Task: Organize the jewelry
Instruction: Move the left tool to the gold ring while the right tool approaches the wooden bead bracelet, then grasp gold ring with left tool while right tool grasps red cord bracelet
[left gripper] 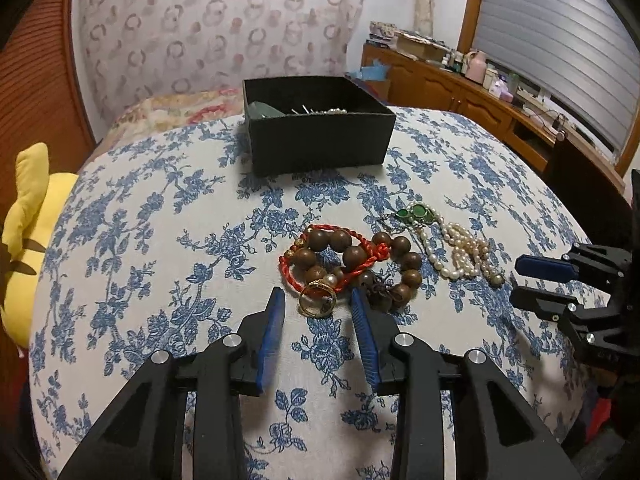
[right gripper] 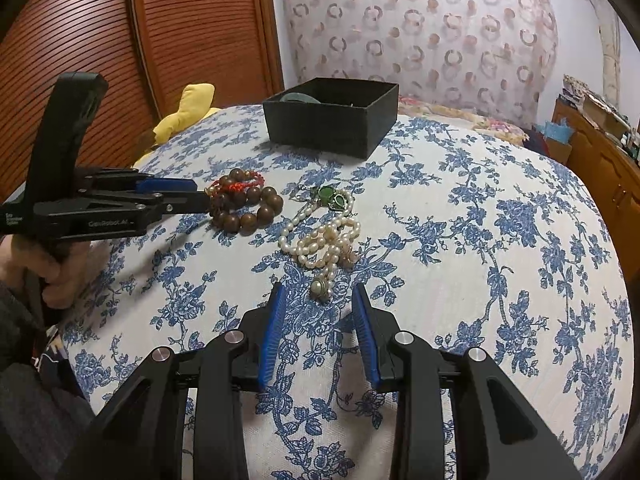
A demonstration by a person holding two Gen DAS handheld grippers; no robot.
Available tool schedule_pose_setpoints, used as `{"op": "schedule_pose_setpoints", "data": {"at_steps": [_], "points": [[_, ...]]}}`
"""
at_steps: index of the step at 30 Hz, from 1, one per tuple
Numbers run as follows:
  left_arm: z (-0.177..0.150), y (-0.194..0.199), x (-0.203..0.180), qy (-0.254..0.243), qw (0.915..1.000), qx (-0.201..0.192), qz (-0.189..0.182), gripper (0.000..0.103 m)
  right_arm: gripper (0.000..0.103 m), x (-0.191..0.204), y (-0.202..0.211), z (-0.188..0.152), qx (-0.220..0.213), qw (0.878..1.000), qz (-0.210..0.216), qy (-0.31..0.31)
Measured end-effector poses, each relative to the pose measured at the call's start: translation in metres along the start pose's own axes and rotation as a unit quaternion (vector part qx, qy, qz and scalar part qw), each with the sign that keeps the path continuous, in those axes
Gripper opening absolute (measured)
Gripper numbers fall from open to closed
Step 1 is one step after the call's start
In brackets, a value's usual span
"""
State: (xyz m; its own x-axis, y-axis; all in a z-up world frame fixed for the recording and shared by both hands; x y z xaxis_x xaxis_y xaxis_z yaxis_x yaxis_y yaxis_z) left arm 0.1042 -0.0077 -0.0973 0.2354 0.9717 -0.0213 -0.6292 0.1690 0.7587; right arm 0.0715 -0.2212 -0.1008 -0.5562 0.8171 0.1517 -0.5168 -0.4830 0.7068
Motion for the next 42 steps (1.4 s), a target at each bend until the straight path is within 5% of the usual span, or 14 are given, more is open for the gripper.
{"op": "schedule_pose_setpoints", "data": {"at_steps": [8,30,42], "points": [[0.0,-0.008,0.003,0.01,0.9999,0.005,-0.009,0.018,0.037,0.004,-0.003,0.002,0.001,1.0,0.004,0.006],[-0.017,0.031,0.027,0.035,0.9988,-0.033,0.003,0.018,0.036,0.044,-0.04,0.056,0.004,0.997,0.052,0.064],[-0.02,0.035,0.032,0.042,0.9983,-0.041,-0.001,0.018,0.023,0.053,-0.069,0.076,0.025,0.994,0.079,0.066]]}}
Point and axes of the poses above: each gripper's, at about its wrist camera, not at the fingertips, and y roughly against the way its jaws point, x to its left, z to its top, the point moved 1 cm from there along -y, roughly the way its jaws point, and after that the axes turned 5 degrees about z, right-handed, at the moved point
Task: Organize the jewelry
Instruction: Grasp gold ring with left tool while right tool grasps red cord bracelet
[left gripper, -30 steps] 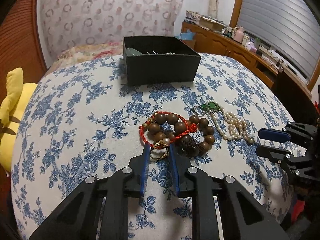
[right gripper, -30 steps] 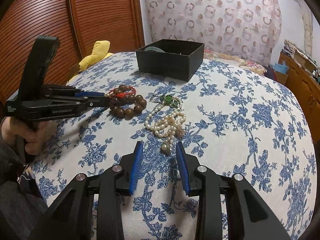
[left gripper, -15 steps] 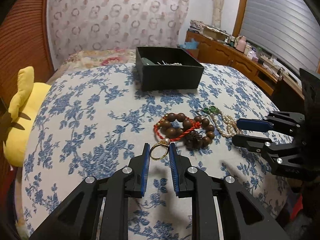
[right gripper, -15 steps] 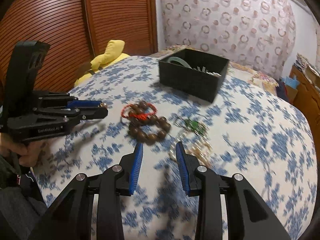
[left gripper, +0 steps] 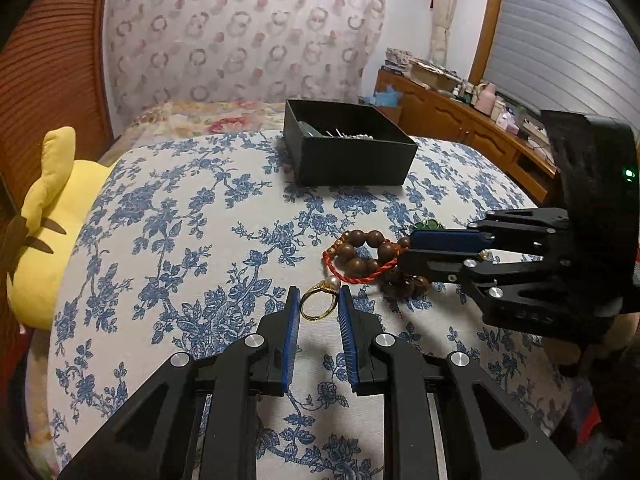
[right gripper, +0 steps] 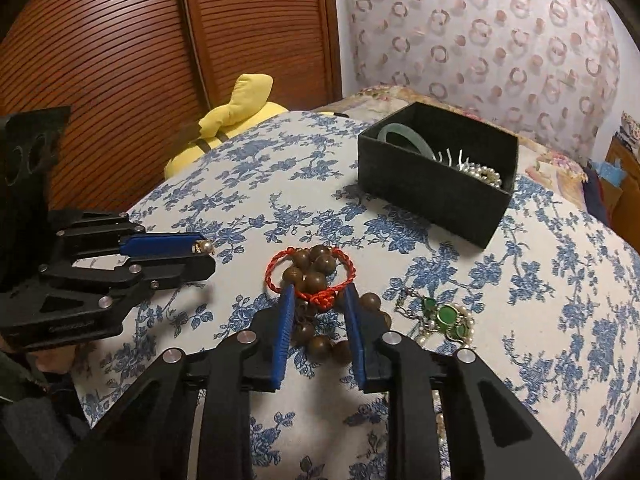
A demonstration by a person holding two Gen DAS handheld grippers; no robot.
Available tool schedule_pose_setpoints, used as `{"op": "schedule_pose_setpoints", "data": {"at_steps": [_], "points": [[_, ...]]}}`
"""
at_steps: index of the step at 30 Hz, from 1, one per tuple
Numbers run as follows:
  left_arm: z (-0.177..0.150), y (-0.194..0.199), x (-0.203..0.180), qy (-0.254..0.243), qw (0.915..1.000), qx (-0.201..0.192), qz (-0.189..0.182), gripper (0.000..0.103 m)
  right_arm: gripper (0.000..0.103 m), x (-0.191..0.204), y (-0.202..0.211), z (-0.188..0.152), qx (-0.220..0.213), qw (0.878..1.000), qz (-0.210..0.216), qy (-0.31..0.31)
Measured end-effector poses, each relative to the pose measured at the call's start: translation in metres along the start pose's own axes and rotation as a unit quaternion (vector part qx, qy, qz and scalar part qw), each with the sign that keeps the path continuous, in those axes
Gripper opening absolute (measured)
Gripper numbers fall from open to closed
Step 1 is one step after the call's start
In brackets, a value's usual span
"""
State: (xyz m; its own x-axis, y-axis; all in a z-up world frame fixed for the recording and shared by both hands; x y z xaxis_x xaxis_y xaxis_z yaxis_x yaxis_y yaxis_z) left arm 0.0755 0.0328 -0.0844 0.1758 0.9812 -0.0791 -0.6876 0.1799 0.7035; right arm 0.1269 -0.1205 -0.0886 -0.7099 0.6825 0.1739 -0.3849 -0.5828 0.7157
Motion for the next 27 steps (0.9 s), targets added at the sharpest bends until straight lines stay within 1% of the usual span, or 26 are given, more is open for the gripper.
{"op": "schedule_pose_setpoints", "data": {"at_steps": [3,6,10,17,27], "points": [[-0.001,0.001,0.001,0.002,1.0,0.0,0.0,0.018,0.013,0.0,-0.002,-0.001,0.004,1.0,0.001,0.001],[0.0,0.002,0.002,0.003,1.0,-0.001,0.0,0.018,0.01,0.0,-0.002,-0.001,0.003,1.0,0.003,0.002],[0.001,0.003,0.002,0.003,1.0,-0.003,0.0,0.018,0.009,0.001,0.002,0.004,-0.01,1.0,0.001,0.011],[0.011,0.003,0.004,0.002,0.9999,-0.011,0.003,0.018,0.008,-0.002,0.011,0.027,-0.033,0.999,-0.013,0.023],[0.036,0.001,-0.001,-0.009,0.9996,-0.025,0.006,0.018,0.008,-0.014,0.044,0.047,-0.069,0.997,-0.03,0.026]]}}
Point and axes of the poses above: each gripper's, at about its wrist camera, not at the fingertips, and y roughly against the way its jaws point, x to its left, z to its top, the point moved 1 cm from there along -y, roughly the way its jaws point, and after that the axes turned 5 degrees about z, right-handed, at the moved point
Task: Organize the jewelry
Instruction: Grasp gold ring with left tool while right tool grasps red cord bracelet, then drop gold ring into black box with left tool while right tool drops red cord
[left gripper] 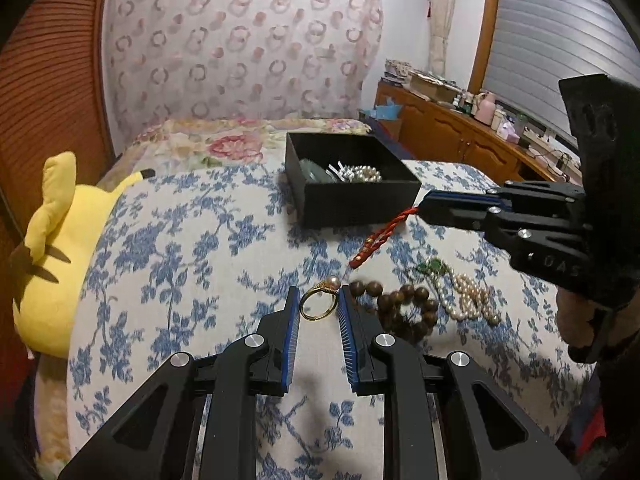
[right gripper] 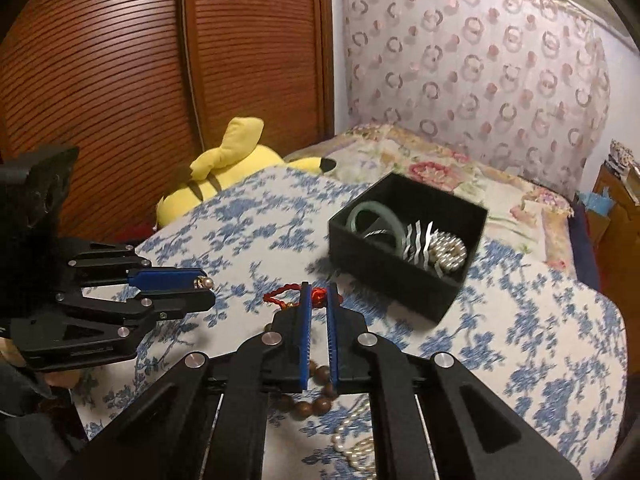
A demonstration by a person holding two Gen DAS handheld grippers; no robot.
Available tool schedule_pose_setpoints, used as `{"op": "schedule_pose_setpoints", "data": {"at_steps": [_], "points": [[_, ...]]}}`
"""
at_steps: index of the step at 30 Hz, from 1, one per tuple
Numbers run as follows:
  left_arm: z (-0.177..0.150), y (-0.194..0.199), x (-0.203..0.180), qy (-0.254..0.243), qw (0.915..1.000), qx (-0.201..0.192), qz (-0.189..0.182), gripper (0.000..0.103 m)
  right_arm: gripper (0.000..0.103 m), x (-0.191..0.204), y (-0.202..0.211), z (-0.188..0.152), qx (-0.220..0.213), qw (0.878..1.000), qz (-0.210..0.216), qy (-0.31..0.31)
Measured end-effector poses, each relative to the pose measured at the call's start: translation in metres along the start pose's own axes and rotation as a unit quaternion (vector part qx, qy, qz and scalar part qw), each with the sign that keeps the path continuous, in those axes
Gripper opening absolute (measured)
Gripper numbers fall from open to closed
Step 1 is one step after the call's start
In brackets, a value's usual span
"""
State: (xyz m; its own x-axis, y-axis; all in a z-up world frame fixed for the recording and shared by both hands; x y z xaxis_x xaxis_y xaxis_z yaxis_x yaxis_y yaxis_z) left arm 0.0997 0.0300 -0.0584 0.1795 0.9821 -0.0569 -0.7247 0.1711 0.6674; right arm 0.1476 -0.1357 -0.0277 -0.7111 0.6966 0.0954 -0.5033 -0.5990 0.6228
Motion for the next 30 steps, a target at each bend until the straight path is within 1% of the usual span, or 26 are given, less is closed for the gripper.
{"op": "schedule_pose_setpoints", "data": {"at_steps": [8,15,20,24,30], "points": [[0.028,-0.009,-0.01,-0.008,0.9998,-0.014,-0.007,0.018,0.008,-0.025,0.022,0.023,-0.036,0.999,-0.02,0.003],[0.053,-0.02,-0.016,-0.012,0.9996,-0.022,-0.012,0.018,0.008,-0.058,0.02,0.039,-0.054,0.998,-0.025,-0.012],[0.07,-0.034,-0.017,-0.013,0.9996,-0.023,-0.01,0.018,0.008,-0.077,0.001,0.038,-0.051,0.998,-0.029,-0.018],[0.082,-0.046,-0.018,-0.015,0.9996,-0.021,-0.008,0.018,0.008,-0.088,-0.016,0.034,-0.036,0.999,-0.019,-0.027],[0.095,-0.061,-0.019,-0.023,0.9996,-0.013,-0.006,0.018,0.009,-0.091,-0.028,0.03,-0.029,0.999,0.001,-0.035]]}}
Point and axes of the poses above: each gripper's, at about its wrist camera, not at the fingertips, and y roughly against the way its jaws point, x to its left, z to its top, the point moved 1 cm from there along -y, roughly the way its jaws point, and after that the axes turned 5 degrees about z, right-handed, at the moved point
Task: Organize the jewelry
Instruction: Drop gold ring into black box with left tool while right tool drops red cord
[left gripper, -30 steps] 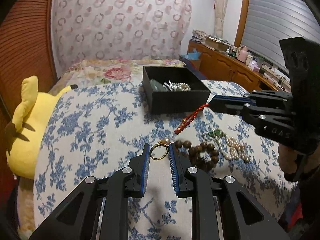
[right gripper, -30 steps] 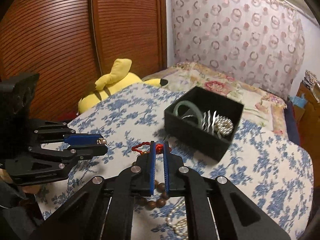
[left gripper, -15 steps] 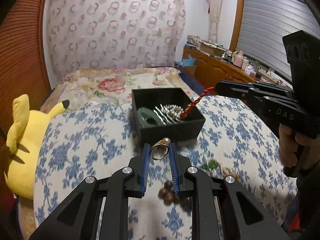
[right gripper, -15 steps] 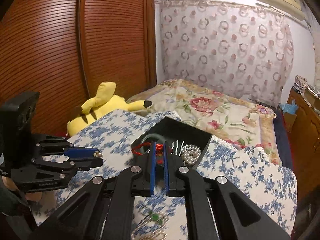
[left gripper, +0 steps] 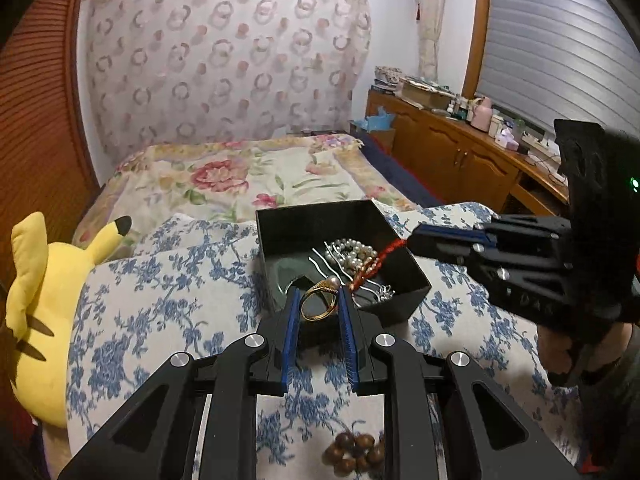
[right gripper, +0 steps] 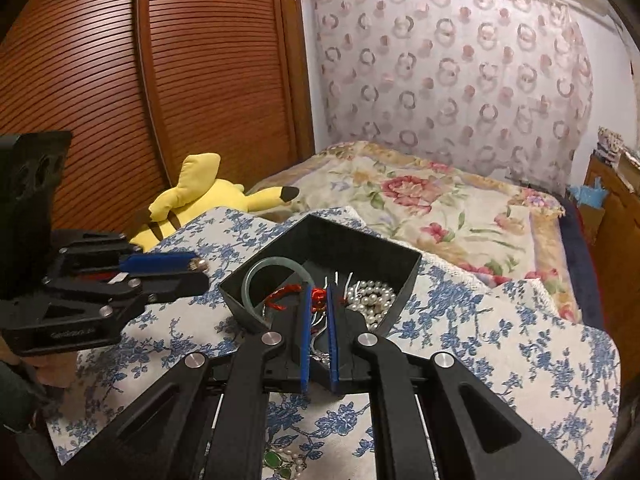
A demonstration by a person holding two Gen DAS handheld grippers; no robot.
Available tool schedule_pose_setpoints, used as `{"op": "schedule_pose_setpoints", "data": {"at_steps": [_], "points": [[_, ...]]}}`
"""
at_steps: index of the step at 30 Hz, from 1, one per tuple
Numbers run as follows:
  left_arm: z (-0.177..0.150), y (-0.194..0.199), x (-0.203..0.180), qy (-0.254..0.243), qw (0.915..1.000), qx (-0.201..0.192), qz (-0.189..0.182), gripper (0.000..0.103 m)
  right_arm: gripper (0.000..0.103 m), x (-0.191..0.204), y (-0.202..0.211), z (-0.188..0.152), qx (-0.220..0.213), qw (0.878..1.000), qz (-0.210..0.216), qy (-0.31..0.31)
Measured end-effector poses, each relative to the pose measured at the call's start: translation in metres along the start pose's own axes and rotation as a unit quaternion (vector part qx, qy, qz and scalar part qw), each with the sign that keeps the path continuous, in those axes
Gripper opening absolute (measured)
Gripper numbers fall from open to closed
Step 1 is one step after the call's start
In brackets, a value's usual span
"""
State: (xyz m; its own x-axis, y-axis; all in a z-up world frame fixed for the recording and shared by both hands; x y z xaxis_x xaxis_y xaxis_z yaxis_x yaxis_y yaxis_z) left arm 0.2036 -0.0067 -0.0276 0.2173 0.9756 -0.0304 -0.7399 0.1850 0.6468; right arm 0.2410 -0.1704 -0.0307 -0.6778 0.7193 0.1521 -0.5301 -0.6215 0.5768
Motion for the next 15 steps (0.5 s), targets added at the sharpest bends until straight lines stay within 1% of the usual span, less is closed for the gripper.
{"op": "schedule_pose_setpoints", "data": {"at_steps": [6,11,15], "points": [[0.006,-0.015,-0.003,-0.005,0.9999,0.01,0.002,0.018,0.01,-0.008,-0.011,-0.004,0.008,1.0,0.014,-0.013],[0.007,-0.027,-0.004,-0.007,0.9998,0.018,0.001,0.018,0.011,-0.015,-0.019,-0.009,0.018,0.999,0.02,-0.025],[0.01,-0.036,-0.007,-0.01,0.9996,0.025,0.001,0.018,0.013,-0.018,-0.019,-0.009,0.017,0.999,0.02,-0.028]]}}
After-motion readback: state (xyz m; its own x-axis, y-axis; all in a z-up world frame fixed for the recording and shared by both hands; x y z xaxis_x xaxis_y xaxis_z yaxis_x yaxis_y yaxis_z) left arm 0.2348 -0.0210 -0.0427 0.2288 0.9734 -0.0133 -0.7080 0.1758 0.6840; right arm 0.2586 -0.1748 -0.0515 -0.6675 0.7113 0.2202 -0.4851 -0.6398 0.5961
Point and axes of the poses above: each gripper's, at about its wrist camera, not at the fingertips, and y roughly against the way its jaws point, x to its left, z to its top, the point moved 1 cm from there along -y, roughly the way its jaws point, and after that the axes turned 5 degrees about z, right-handed, at the moved point
